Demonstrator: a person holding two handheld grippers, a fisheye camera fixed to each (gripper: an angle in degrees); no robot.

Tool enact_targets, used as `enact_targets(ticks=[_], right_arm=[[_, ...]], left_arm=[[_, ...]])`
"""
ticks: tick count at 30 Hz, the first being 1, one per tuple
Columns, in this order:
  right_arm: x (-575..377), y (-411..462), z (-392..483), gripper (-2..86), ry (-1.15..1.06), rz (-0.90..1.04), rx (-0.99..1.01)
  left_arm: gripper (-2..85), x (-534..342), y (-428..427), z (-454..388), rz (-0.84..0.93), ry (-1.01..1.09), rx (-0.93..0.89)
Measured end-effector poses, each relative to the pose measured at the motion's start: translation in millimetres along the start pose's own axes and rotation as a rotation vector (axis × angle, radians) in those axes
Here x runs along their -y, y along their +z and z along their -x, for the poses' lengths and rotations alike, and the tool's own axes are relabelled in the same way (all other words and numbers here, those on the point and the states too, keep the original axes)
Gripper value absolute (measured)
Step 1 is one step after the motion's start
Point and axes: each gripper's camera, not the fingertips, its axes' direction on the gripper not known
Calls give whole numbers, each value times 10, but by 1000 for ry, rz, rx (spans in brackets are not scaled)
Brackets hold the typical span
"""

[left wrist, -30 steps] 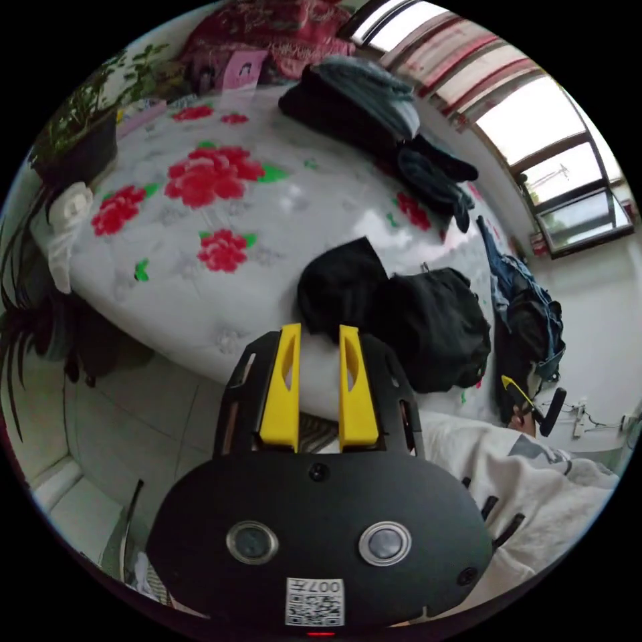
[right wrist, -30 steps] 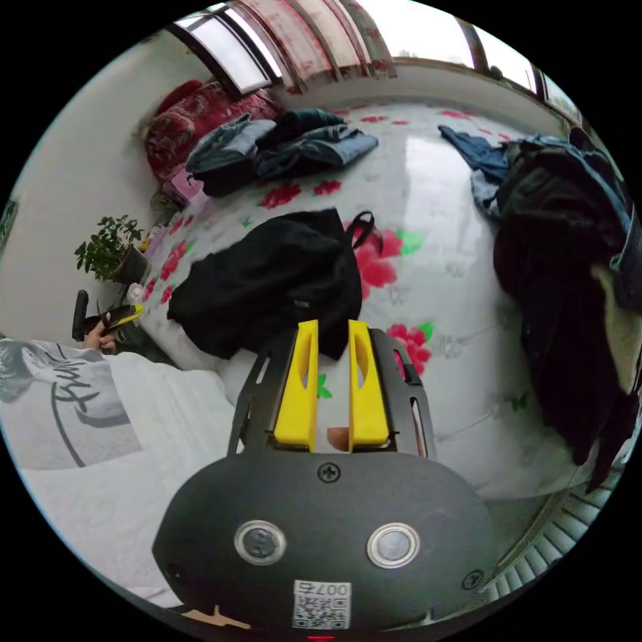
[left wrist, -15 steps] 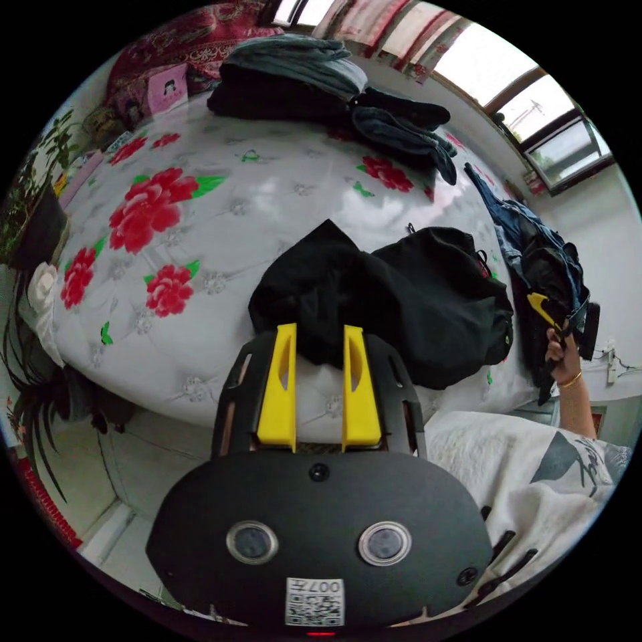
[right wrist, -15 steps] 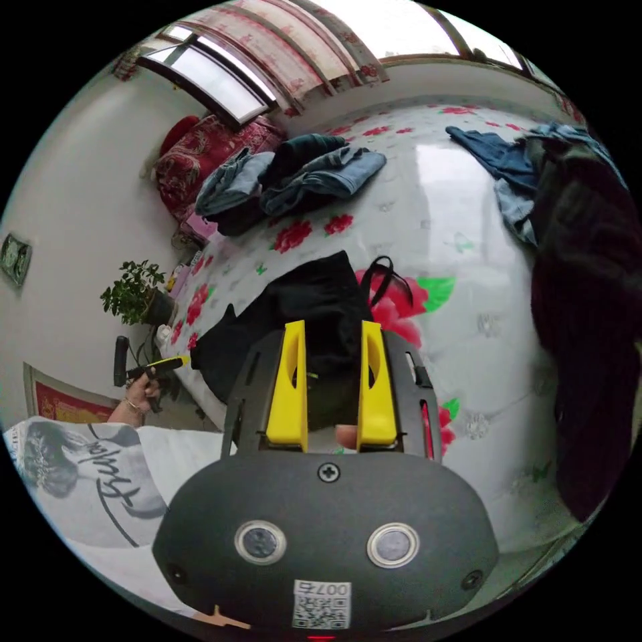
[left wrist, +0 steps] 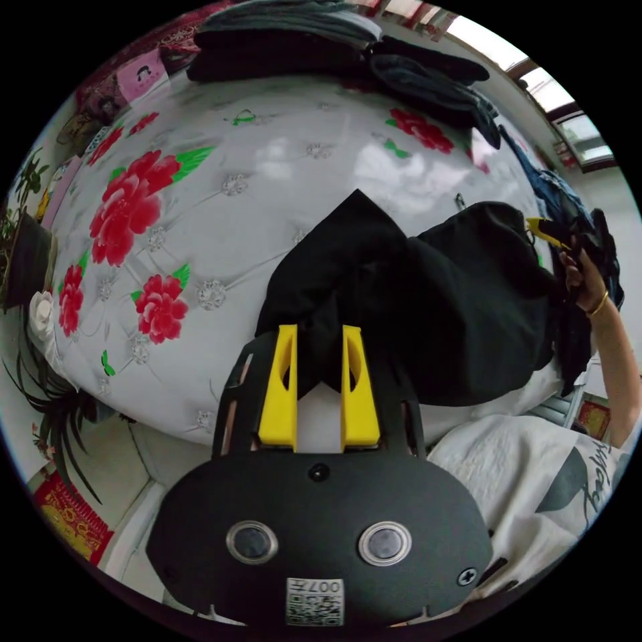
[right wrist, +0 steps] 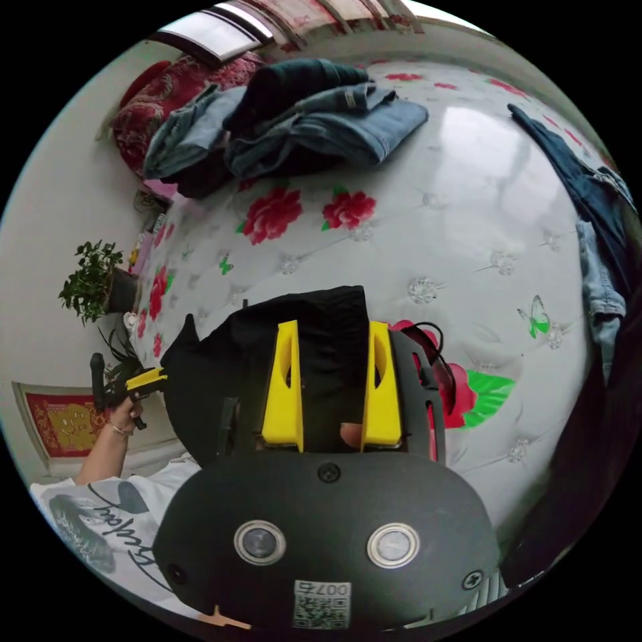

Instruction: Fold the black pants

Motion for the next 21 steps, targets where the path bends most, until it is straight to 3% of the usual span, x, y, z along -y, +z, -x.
enact_targets(ticks=[3, 5, 7, 13, 18, 21], right_arm=[[117, 172, 13, 53, -2, 83, -22], [156, -22, 88, 35, -55, 16, 1], [139, -645, 191, 16, -152, -180, 103], [-575, -2352, 370, 1, -453, -632, 291], [-1344, -2560, 355, -1, -571, -681, 261], [-1714, -2240, 234, -2, -501, -599, 210]], left_arm=[[53, 72, -25, 28, 6, 18, -1], [22, 76, -139, 136, -34, -1, -31], [9, 42, -372, 295, -95, -49, -81], [-1, -535, -1606, 781, -491, -160, -216], [26, -1136, -2164, 947, -730, -137, -254], [68, -1246, -1970, 1039, -655, -231, -212]])
